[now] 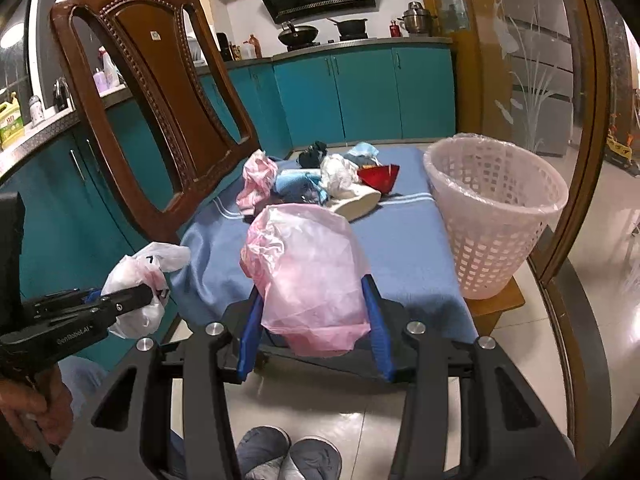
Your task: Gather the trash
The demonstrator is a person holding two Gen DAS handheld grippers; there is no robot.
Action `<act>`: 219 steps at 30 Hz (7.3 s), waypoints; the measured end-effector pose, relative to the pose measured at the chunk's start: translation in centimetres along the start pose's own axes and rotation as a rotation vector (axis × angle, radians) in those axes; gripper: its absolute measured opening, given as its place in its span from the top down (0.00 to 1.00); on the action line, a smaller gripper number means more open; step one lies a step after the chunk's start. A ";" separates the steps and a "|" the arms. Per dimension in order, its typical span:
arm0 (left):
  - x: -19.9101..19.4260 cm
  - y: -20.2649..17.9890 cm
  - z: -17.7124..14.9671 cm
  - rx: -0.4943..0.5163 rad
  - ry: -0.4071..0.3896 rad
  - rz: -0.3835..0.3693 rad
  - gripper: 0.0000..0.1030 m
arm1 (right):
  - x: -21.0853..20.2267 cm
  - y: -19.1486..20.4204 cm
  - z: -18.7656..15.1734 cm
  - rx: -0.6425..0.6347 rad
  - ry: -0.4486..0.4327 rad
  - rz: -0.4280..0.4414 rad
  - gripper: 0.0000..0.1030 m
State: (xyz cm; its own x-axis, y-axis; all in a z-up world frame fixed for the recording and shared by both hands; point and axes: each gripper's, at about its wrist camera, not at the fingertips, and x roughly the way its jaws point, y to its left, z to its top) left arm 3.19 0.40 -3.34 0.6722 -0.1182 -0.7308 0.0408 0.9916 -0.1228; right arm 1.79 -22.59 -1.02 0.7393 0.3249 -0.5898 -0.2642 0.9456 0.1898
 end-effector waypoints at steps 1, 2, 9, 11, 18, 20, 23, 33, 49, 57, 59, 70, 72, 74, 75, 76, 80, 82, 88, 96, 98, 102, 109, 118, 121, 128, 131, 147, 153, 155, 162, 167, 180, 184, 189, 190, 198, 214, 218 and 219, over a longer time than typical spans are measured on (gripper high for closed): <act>0.0 -0.3 -0.1 0.008 -0.003 0.006 0.78 | 0.0 0.0 -0.1 0.001 0.002 0.000 0.55; 0.0 -0.5 -0.1 0.013 -0.004 0.009 0.78 | 0.0 -0.1 -0.2 0.001 0.005 0.001 0.55; -0.4 -0.5 -0.5 0.021 -0.007 0.011 0.78 | -0.3 0.3 -0.2 -0.010 0.004 0.000 0.56; -0.4 -0.4 -0.4 0.020 -0.009 0.015 0.78 | -0.3 0.2 -0.2 -0.006 0.003 -0.006 0.56; 0.1 -0.1 -0.6 0.009 -0.003 0.013 0.78 | -0.3 0.2 -0.1 -0.001 0.001 -0.006 0.56; 0.2 0.0 -0.6 0.006 -0.002 0.013 0.78 | -0.3 0.2 -0.2 -0.001 0.003 -0.006 0.56; 0.3 0.1 -0.6 0.004 0.001 0.014 0.78 | -0.2 0.2 -0.2 0.000 0.007 -0.006 0.56; 0.6 0.2 -0.6 0.001 0.006 0.014 0.78 | 0.3 0.3 -0.3 -0.003 0.020 -0.007 0.56; -0.2 1.0 0.2 -0.004 -0.016 0.013 0.78 | 7.1 -14.2 17.3 0.084 -0.206 -0.317 0.46; 0.5 0.2 1.3 0.022 -0.007 0.011 0.78 | 4.1 -17.0 13.4 0.224 -0.271 -0.268 0.21; 1.3 -0.8 2.0 0.040 0.006 -0.017 0.78 | 1.8 -16.6 11.2 0.251 -0.296 -0.247 0.18; 7.9 -16.9 13.2 0.282 0.003 -0.320 0.79 | -7.6 -13.6 -1.9 0.297 -0.198 -0.236 0.16; 9.3 -21.2 17.1 0.324 -0.018 -0.359 0.78 | -8.6 -13.8 -1.9 0.314 -0.201 -0.233 0.16; 10.7 -24.5 20.3 0.347 -0.035 -0.374 0.76 | -9.7 -13.4 -1.2 0.301 -0.223 -0.239 0.16; 11.8 -25.9 22.2 0.349 -0.034 -0.395 0.68 | -10.1 -13.2 -0.8 0.294 -0.235 -0.242 0.16; 12.8 -27.0 23.6 0.354 -0.037 -0.401 0.49 | -10.5 -13.1 -0.7 0.291 -0.244 -0.237 0.16; 14.3 -27.2 24.8 0.360 -0.105 -0.329 0.09 | -11.0 -12.6 -0.3 0.276 -0.258 -0.218 0.16; 14.0 -25.5 22.9 0.394 -0.103 -0.330 0.09 | -11.0 -12.3 -0.6 0.267 -0.259 -0.206 0.16; 9.7 -15.7 13.5 0.319 -0.127 -0.279 0.05 | -8.2 -11.3 -1.1 0.240 -0.194 -0.154 0.16; 4.2 -4.0 2.9 0.124 -0.072 -0.125 0.03 | -3.0 -7.3 1.1 0.179 -0.142 -0.064 0.16; 2.9 -2.1 1.5 0.120 -0.075 -0.064 0.03 | -2.2 -6.0 1.7 0.154 -0.144 -0.046 0.16; 1.7 0.8 1.2 0.081 -0.051 -0.037 0.03 | -1.4 -3.6 2.9 0.106 -0.149 -0.039 0.16; -0.4 2.1 2.7 0.052 -0.116 -0.027 0.03 | -1.4 -1.8 2.3 0.057 -0.148 -0.084 0.16; 0.3 1.3 3.2 0.060 -0.125 -0.043 0.03 | -1.8 -2.5 2.0 0.071 -0.135 -0.124 0.16; 0.3 1.4 3.2 0.051 -0.122 -0.045 0.03 | -1.7 -2.2 2.1 0.065 -0.135 -0.122 0.16; 0.3 1.3 3.1 0.051 -0.117 -0.040 0.03 | -1.6 -1.8 2.0 0.058 -0.136 -0.108 0.16; 0.4 1.3 3.0 0.051 -0.116 -0.039 0.03 | -1.5 -1.9 2.0 0.059 -0.134 -0.108 0.16; 2.1 1.0 2.6 0.049 -0.079 -0.028 0.03 | -0.9 -2.2 1.6 0.070 -0.120 -0.096 0.16; 3.0 0.7 2.2 0.043 -0.057 -0.013 0.03 | -0.5 -2.0 0.9 0.066 -0.104 -0.085 0.16; 3.4 0.6 2.0 0.037 -0.047 -0.004 0.03 | -0.3 -2.1 0.6 0.069 -0.101 -0.080 0.16; 6.3 -0.4 2.2 0.039 -0.002 0.019 0.03 | 0.6 -2.9 -0.2 0.089 -0.072 -0.071 0.16; 11.1 -2.2 4.5 0.009 0.025 0.042 0.03 | 0.2 -3.5 -0.3 0.097 -0.075 -0.075 0.16; 22.9 -3.5 8.9 -0.063 0.139 0.203 0.03 | -1.0 -4.5 -0.7 0.098 -0.067 -0.092 0.16; 22.7 -2.4 8.6 -0.063 0.126 0.155 0.11 | -0.6 -4.3 -0.4 0.077 -0.072 -0.090 0.16; 18.4 -0.7 7.3 -0.035 0.039 0.092 0.11 | 2.8 -5.0 1.1 0.101 -0.038 -0.053 0.16; 17.4 -0.5 7.1 -0.027 0.018 0.091 0.11 | 4.2 -5.5 1.7 0.129 -0.024 -0.027 0.16; 6.4 2.4 3.7 -0.039 -0.125 0.088 0.11 | 15.3 -6.7 5.0 0.318 0.067 0.197 0.42; 2.1 5.0 3.0 -0.083 -0.156 0.077 0.11 | 22.3 -3.5 7.0 0.279 0.166 0.200 0.97; 2.4 4.6 3.3 -0.070 -0.155 0.074 0.11 | 16.4 -2.2 6.7 0.139 0.100 0.140 0.97; 2.7 4.4 3.4 -0.067 -0.153 0.072 0.11 | 15.2 -2.0 6.6 0.113 0.079 0.122 0.97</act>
State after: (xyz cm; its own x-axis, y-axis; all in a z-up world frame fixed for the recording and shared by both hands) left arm 7.69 4.65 -3.53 0.7763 -0.0327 -0.6295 -0.0575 0.9908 -0.1223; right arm 17.69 -19.46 -5.16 0.6537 0.4389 -0.6165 -0.2740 0.8966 0.3478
